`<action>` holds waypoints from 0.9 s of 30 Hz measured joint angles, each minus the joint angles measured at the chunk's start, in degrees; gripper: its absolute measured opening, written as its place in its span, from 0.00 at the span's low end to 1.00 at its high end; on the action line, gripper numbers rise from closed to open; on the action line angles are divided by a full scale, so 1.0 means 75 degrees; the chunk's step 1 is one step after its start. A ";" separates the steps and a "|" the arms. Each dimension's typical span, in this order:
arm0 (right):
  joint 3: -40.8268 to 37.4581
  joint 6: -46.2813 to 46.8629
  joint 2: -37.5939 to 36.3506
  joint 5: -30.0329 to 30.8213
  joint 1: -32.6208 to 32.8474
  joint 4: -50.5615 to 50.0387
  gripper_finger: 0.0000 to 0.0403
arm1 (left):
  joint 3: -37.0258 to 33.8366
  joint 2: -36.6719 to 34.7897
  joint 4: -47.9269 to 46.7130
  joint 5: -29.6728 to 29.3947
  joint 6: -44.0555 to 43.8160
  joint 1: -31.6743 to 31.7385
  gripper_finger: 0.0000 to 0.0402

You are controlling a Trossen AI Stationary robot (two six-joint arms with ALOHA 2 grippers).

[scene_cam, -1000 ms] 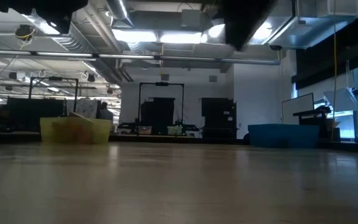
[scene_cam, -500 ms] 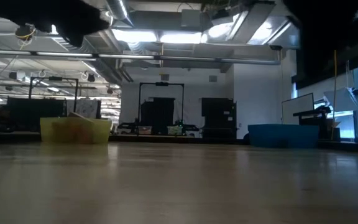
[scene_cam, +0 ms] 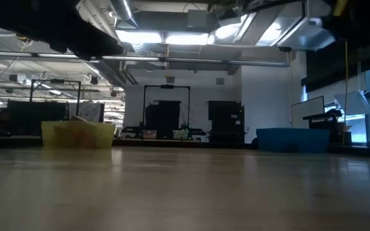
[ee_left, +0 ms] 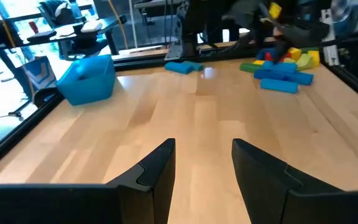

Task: Sort blocks by size
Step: Put the blue rectangular block into the blue bin

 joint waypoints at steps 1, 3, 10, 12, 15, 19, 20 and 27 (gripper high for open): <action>-0.0078 0.0487 0.0000 -0.0031 0.0109 0.0241 0.63 | 0.0000 0.0000 0.0047 0.0001 0.0000 0.0036 0.36; -0.0150 0.1397 0.0000 0.0029 0.0303 0.0591 0.63 | 0.0000 -0.0002 0.0108 -0.0005 -0.0002 0.0081 0.36; -0.0423 0.3108 -0.0003 0.0836 0.0717 0.1331 0.63 | 0.0000 0.0000 0.0048 -0.0002 -0.0251 0.0001 0.36; -0.0520 0.3172 0.0000 0.0860 0.0739 0.1553 0.63 | 0.0000 0.0000 0.0062 -0.0002 -0.0259 -0.0052 0.36; -0.0700 0.3171 0.0000 0.0830 0.0729 0.1912 0.63 | 0.0000 0.0000 0.0059 0.0001 -0.0259 -0.0119 0.36; -0.1178 0.3836 0.0003 0.0464 0.0729 0.2370 0.63 | 0.0000 0.0000 0.0062 0.0001 -0.0259 -0.0157 0.36; -0.1276 0.3932 0.0003 0.0413 0.0729 0.2525 0.63 | 0.0000 0.0000 0.0063 0.0001 -0.0259 -0.0157 0.36; -0.1669 0.4376 0.0006 0.0176 0.0720 0.2878 0.63 | 0.0000 -0.0001 0.0062 0.0001 -0.0259 -0.0157 0.36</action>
